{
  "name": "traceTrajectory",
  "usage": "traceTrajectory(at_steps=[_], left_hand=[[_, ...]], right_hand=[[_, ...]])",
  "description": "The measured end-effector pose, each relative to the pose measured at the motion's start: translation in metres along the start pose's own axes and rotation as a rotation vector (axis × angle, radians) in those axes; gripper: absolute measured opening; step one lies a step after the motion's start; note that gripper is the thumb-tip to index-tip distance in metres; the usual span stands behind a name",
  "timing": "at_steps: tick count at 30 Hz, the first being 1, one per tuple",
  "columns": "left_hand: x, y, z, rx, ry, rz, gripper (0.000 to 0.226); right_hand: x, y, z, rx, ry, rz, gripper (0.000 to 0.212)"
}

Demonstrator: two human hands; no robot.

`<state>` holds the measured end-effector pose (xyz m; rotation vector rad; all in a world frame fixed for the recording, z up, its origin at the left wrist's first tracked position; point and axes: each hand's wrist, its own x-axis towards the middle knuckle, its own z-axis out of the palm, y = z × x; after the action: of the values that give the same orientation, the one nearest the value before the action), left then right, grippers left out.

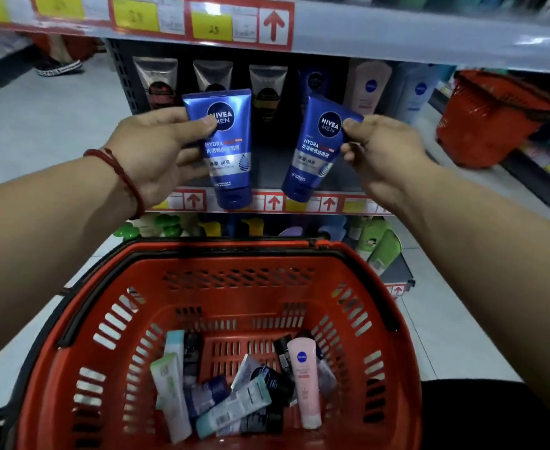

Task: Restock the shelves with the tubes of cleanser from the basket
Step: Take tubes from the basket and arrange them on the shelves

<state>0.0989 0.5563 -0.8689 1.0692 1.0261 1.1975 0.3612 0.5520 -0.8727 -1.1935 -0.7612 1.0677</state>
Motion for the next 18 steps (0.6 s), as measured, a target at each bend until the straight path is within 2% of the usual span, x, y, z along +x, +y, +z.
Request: traceTrajectory(at_steps=[5,10,12,15,18], left_hand=[[0.034,-0.012,0.020,-0.009,0.027,0.001,0.021],[0.073,-0.026,0.033,-0.033,0.044,0.021,0.020],[0.087,-0.031,0.037,-0.035,0.045,0.034,0.026],[0.107,-0.039,0.041,-0.024,0.042,0.042,0.031],[0.126,-0.044,0.042,-0.011,0.015,0.044,0.037]], right_hand=[[0.048,0.000,-0.002,-0.058,0.039,-0.067,0.006],[0.097,-0.002,0.001,-0.065,0.073,-0.136,0.008],[0.116,0.002,0.004,-0.146,0.033,-0.177,0.004],[0.142,0.010,0.004,-0.283,0.015,-0.235,0.019],[0.165,0.019,0.003,-0.401,-0.014,-0.238,0.011]])
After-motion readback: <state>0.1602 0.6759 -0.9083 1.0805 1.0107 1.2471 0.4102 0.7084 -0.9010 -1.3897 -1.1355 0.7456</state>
